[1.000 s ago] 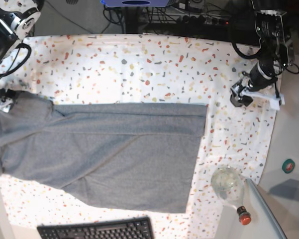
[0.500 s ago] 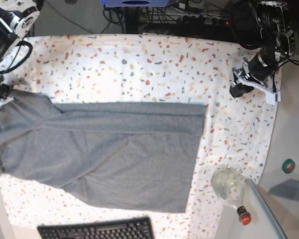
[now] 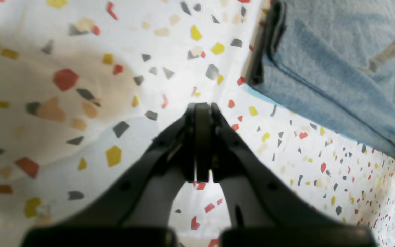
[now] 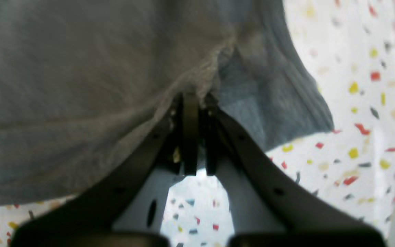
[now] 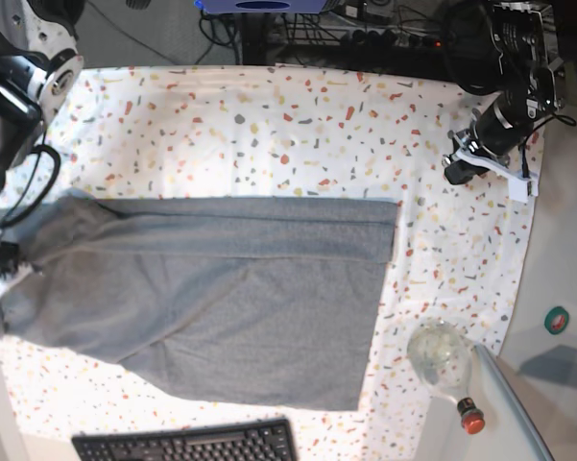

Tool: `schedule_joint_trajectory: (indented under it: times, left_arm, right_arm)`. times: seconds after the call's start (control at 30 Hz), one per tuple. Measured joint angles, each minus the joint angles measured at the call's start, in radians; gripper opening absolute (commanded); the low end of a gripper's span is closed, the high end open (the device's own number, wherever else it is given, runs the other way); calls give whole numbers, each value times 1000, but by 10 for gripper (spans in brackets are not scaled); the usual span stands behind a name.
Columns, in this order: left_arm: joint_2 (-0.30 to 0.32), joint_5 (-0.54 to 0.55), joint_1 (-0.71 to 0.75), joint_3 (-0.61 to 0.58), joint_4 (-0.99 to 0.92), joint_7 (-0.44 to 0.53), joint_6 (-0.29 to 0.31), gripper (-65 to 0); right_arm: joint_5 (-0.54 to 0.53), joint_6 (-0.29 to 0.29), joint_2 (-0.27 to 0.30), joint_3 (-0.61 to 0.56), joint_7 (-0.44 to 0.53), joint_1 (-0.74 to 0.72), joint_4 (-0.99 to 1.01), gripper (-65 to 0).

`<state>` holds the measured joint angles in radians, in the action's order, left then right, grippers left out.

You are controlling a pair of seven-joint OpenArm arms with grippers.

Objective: Layout the t-shirt on the table in an organized manner, then fold the t-shirt properly

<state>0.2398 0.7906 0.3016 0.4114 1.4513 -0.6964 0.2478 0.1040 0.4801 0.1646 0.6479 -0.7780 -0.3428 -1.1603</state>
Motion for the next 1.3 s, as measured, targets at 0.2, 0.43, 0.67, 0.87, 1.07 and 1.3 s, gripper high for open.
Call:
schedule_joint_trajectory:
  times: [0.2, 0.43, 0.67, 0.87, 1.07, 1.3]
  left_arm:
    - [3, 0, 3, 0, -2, 0, 0, -569]
    - [-2, -5, 31, -1, -3, -3, 0, -99]
    - [-6, -4, 3, -109, -4, -1, -4, -145]
    - [-64, 9, -80, -132, -125, 21, 17, -148]
    - [-82, 16, -184, -136, -219, 28, 15, -150]
    - [-115, -140, -248, -138, -258, 30, 15, -311]
  right_arm:
    - [-1, -104, 48, -87, 88, -167, 194, -650]
    - [3, -167, 65, -105, 201, -230, 377, -419]
    - [-8, -167, 45, -63, 210, -103, 216, -164]
    - [1, -91, -3, 11, 203, 124, -157, -164]
    - [-5, -23, -32, 74, 199, 254, -278, -164]
    - [-3, -23, -28, 144, 203, 261, -278, -164]
